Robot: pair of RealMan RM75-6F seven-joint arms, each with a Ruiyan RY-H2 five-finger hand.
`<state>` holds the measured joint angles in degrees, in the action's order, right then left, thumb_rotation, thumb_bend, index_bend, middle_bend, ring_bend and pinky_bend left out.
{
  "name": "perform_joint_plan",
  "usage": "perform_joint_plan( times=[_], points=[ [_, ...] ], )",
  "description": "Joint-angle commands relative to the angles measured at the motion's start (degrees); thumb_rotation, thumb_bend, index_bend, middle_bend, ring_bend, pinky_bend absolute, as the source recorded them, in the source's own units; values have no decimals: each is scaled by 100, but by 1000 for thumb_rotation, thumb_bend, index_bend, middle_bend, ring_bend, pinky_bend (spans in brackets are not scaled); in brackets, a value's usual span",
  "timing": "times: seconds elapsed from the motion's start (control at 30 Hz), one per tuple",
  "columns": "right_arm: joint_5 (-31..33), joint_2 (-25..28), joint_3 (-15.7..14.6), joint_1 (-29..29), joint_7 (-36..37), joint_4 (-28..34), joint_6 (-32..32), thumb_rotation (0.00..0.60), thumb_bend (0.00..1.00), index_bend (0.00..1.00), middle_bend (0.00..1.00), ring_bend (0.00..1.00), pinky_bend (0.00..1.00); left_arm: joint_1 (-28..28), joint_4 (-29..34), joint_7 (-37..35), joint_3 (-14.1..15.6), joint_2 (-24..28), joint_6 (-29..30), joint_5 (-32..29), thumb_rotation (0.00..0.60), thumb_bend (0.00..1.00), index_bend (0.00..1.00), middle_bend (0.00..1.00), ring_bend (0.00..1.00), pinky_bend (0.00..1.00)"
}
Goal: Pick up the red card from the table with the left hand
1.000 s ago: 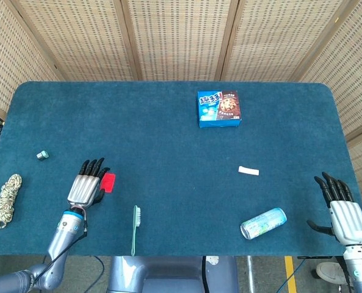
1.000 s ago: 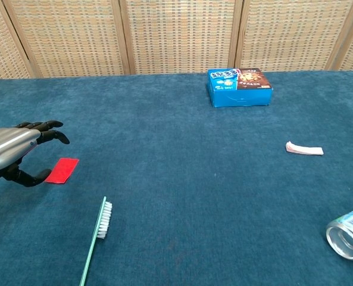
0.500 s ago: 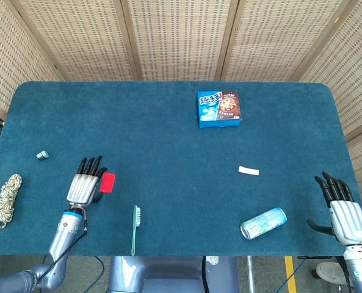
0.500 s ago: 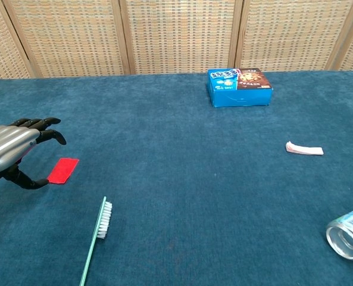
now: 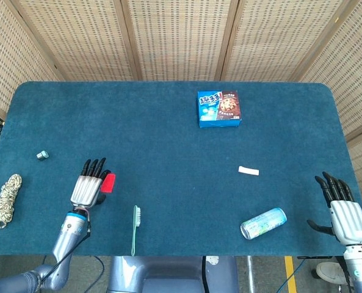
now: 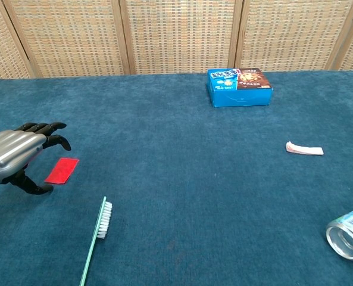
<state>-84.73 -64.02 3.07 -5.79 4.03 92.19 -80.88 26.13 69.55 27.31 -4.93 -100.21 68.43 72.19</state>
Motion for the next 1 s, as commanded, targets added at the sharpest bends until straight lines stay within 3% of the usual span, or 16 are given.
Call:
perform_joint_plan(
  times=[0.03,0.63,0.8,1.0],
  points=[
    [6,0,1,-2,-2,-1,5,600,0,0,0,0,0,7,-54,30,-12,-37,-19,-10,600,253,255,0,0,0],
    [9,-8,-2,-8,-27,2,17,600,0,0,0,0,0,40,-414,70,-108,-261,-95,-64,600,337,280,0,0,0],
    [9,-9,-5,-10,-37,4,25,600,0,0,0,0,0,40,-440,61,-128,-295,-125,-93,600,449,293,0,0,0],
    [5,-13,-9,-14,-51,10,30,600,0,0,0,0,0,54,-468,60,-160,-341,-143,-107,600,457,345,0,0,0]
  ],
)
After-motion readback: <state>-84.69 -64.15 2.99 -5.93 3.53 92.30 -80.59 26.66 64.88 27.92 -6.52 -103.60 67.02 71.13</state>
